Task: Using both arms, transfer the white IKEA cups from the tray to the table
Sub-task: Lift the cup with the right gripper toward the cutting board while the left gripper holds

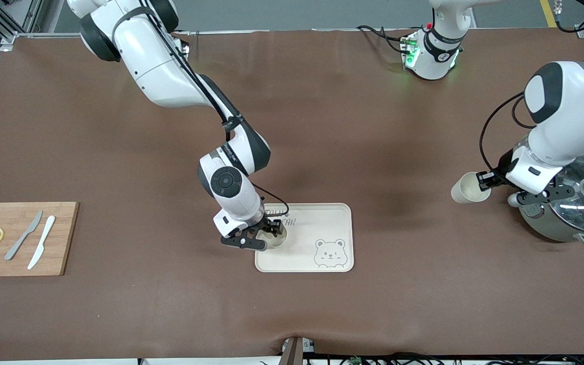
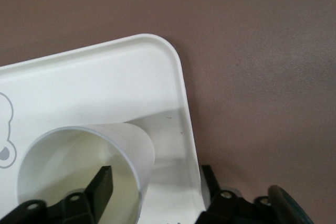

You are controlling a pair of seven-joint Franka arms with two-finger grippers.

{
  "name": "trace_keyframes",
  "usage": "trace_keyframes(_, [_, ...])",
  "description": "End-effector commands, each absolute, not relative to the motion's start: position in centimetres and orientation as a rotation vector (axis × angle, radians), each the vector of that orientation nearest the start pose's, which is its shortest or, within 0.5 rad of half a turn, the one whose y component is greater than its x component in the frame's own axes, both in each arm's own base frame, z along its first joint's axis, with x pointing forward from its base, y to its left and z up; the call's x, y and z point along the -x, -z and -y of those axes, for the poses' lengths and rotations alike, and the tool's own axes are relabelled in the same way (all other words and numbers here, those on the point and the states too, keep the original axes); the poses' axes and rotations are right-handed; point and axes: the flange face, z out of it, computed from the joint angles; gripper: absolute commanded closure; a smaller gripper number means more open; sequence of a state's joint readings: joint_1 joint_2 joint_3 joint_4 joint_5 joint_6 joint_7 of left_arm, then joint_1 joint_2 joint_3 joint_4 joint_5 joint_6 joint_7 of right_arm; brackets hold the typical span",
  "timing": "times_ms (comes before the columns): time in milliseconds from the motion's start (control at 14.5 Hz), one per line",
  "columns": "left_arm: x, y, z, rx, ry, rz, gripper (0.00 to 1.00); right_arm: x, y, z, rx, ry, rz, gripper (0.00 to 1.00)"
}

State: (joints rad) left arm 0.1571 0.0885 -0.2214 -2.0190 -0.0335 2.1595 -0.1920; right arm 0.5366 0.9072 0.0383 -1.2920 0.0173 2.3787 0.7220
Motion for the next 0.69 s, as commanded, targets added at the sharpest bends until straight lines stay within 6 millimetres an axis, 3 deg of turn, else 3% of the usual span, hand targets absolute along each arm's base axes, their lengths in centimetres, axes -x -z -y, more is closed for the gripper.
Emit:
trace_keyframes(0, [-54.1,-39.6,2.9,3.209,0.145,0.208,1.0,-64.9,-21.4,-41.5,2.983,0.202,-0.262,0.67])
trace_keyframes(277, [-52.3,-35.8,4.4,3.237,0.205,0.222,1.0,-64.9,-21.4,-41.5,2.984,0.202,-0.26,0.98])
trace_keyframes(622, [-50.0,-31.6,4.7,3.235,0.133,0.217,1.0,-64.9,-21.3,-41.5,2.98,0.207,-0.259,1.0])
